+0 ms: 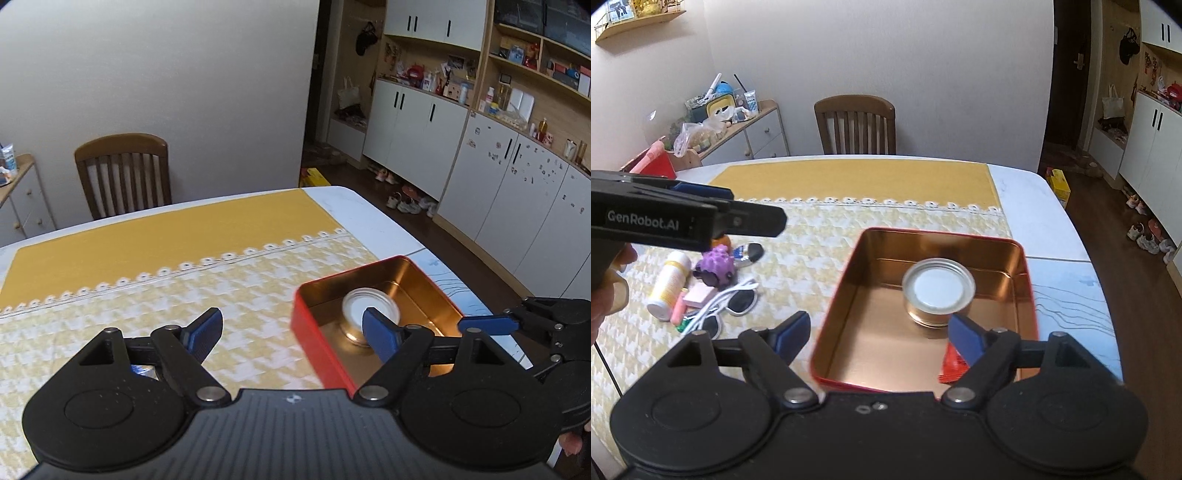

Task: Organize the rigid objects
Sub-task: 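Withdraw both tools from the red box back over the items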

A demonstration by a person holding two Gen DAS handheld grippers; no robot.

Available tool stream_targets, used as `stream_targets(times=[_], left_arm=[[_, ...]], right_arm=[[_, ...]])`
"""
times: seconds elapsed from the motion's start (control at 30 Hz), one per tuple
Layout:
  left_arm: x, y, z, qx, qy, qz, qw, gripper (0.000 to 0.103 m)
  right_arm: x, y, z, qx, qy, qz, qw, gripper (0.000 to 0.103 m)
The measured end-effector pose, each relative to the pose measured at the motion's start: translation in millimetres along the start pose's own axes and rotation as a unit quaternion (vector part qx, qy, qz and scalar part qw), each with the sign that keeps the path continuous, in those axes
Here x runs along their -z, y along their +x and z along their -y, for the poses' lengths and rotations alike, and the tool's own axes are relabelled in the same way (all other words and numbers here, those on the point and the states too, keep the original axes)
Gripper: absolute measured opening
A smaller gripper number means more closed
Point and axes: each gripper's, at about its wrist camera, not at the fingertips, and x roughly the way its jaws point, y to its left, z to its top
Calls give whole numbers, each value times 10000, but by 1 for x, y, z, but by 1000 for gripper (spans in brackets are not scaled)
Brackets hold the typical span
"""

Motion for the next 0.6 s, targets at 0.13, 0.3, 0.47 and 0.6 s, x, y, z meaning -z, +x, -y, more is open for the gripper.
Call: stream_targets(times=[0.13,0.3,0.47,0.6], left_arm=[[8,-14,-20,-62,-92,58,9999,85],[19,-30,-48,-213,-251,136,9994,87],[29,-40,-76,-242,-381,102,9989,87],[42,-48,-95,-326,-293,77,9990,87]], right_arm=[[-1,-3,-14,-12,69,110,9999,94],[-3,-3,-35,-125,97,210,9997,96],[-5,3,-62,-252,70,219,9994,96],[-5,11,-84,-320,50,161,9993,96]])
